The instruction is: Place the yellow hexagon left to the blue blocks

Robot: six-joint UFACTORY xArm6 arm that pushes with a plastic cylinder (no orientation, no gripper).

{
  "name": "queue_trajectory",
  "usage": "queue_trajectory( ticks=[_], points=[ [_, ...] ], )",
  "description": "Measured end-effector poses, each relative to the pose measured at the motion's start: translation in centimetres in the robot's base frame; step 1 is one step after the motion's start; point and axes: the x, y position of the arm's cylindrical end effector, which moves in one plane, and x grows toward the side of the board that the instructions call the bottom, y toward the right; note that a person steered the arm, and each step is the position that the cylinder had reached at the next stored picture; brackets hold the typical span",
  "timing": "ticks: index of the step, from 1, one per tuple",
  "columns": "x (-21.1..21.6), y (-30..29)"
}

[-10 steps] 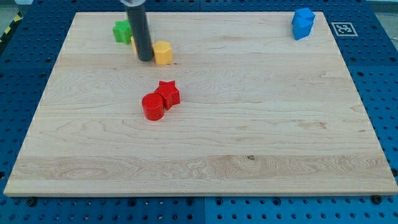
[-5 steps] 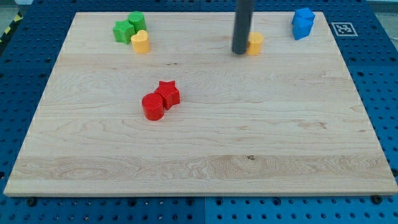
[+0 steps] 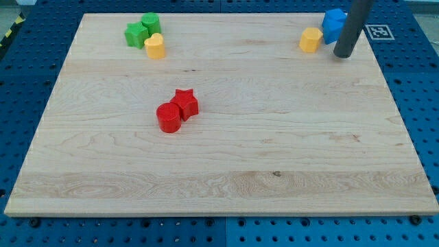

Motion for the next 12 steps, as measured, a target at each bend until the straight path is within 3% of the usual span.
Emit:
queue_trajectory(
  ticks=[5, 10, 12],
  points=[
    [-2.3, -2.5],
    [-1.3, -11.1],
    [-2.3, -10.6]
  ],
)
